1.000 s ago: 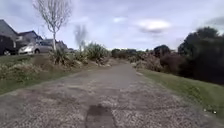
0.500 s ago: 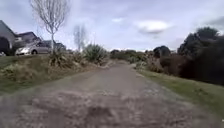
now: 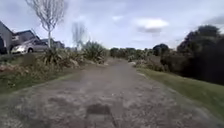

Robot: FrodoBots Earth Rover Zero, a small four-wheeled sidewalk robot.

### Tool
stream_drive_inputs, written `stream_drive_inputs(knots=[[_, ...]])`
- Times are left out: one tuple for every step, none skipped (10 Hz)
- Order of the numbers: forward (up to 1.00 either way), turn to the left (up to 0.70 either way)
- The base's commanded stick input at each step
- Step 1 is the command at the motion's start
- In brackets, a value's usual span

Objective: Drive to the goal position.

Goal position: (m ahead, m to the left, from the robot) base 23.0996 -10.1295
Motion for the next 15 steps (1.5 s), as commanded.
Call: stream_drive_inputs(knots=[[0.7, 0.02], [0.7, 0.02], [0.7, 0.02], [0.7, 0.02], [0.7, 0.02], [0.7, 0.02], [0.7, 0.02], [0.7, 0.02], [0.7, 0.02], [0.7, 0.02], [0.7, 0.02], [0.7, 0.02], [0.7, 0.02], [0.7, 0.02], [0.7, 0.02]])
